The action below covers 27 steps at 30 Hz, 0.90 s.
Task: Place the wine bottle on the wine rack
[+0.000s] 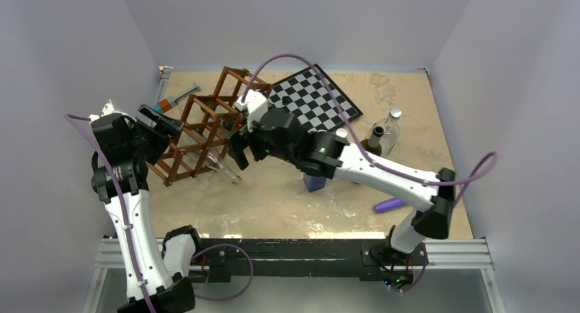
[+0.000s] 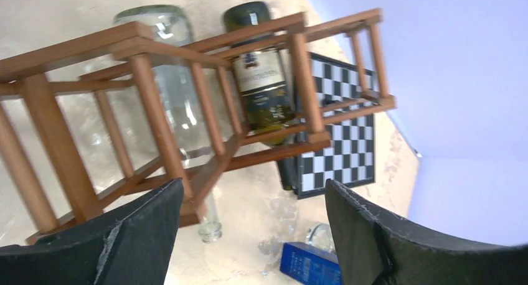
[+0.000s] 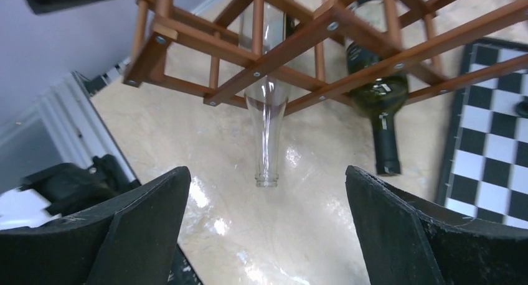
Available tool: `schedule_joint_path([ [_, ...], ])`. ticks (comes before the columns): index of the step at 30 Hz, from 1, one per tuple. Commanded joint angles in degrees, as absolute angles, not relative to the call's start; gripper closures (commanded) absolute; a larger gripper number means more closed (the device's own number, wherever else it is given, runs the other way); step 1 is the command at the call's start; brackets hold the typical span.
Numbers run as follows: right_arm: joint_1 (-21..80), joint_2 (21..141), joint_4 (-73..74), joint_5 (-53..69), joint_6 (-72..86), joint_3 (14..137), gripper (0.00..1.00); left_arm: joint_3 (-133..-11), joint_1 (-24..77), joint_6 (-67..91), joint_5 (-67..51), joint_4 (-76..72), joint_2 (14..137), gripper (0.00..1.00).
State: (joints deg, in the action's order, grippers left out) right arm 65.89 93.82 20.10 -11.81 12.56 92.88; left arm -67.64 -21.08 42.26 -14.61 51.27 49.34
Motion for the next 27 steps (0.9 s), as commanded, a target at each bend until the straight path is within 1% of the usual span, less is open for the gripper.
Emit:
schedule_joint_path([
  [1,66.02,86.11,36.31,-17.02,12.8,97.8,0.02,-69.33,-20.81,40.76,-24.46,45.1,45.57,0.13],
  [5,65.88,79.66,47.95,-22.91,14.72,99.61,0.03,-68.82,-18.4,38.08,-32.42,39.34,43.84,0.13],
  [8,65.07,75.61,54.26,-24.99,15.44,100.03,0.02,-69.22,-15.85,35.57,-39.98,35.14,43.58,0.13],
  [11,63.13,72.47,58.93,-26.13,14.82,99.83,0.01,-69.62,-9.87,33.82,-45.21,30.96,43.76,0.13],
  [13,61.18,70.89,60.92,-26.05,15.08,99.49,0.01,-68.59,-5.25,32.93,-43.97,27.74,43.62,0.12],
  [18,56.3,69.36,63.47,-20.91,15.32,98.7,0.01,-65.54,3.61,31.69,-40.34,22.11,45.35,0.12],
  [23,54.21,71.33,63.67,-18.9,14.92,96.97,0.01,-64.16,10.86,31.32,-36.39,19.76,46.45,0.12],
  [27,53.25,71.98,61.37,-16.6,15.01,93.79,0.01,-62.64,14.39,30.24,-32.26,19.53,45.83,0.12],
])
